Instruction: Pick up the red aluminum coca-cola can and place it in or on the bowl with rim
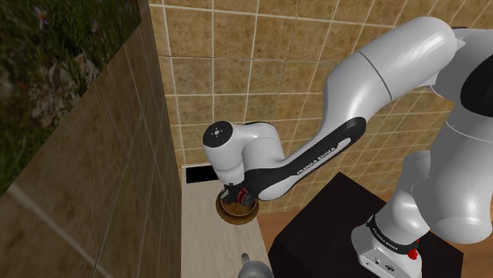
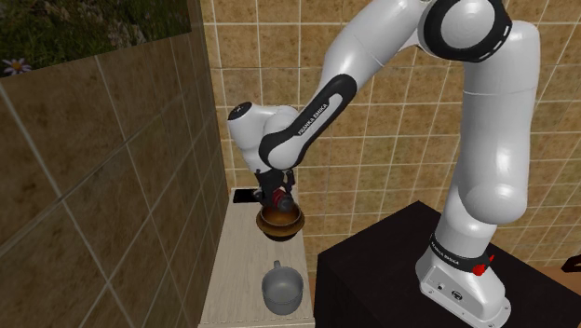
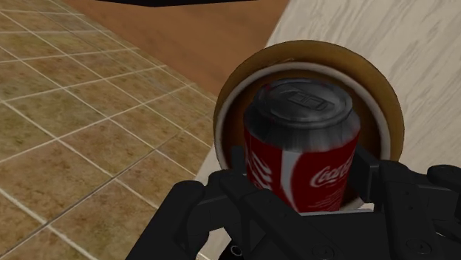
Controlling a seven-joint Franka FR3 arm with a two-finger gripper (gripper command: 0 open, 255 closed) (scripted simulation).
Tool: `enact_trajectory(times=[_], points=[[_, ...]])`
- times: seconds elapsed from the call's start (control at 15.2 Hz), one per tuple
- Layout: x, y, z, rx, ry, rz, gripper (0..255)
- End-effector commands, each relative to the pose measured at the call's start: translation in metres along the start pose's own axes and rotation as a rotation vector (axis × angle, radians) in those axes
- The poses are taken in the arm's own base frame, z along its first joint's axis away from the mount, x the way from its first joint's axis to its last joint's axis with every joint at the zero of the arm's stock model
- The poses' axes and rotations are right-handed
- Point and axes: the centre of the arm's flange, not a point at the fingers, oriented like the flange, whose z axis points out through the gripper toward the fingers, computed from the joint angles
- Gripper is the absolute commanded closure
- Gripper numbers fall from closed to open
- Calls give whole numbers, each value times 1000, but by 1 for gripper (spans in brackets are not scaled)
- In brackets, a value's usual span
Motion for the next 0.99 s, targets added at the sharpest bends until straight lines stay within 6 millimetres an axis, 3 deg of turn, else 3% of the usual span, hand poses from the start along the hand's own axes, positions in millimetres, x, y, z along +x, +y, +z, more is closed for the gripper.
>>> enact_trajectory(times=[0.0,0.26,0.79,0.86,0.92], points=[[1,-4,10,1,1,0,255],[1,-12,31,1,1,0,255],[1,-12,31,1,1,0,255],[1,-11,31,1,1,0,0],[1,-11,31,1,1,0,0]])
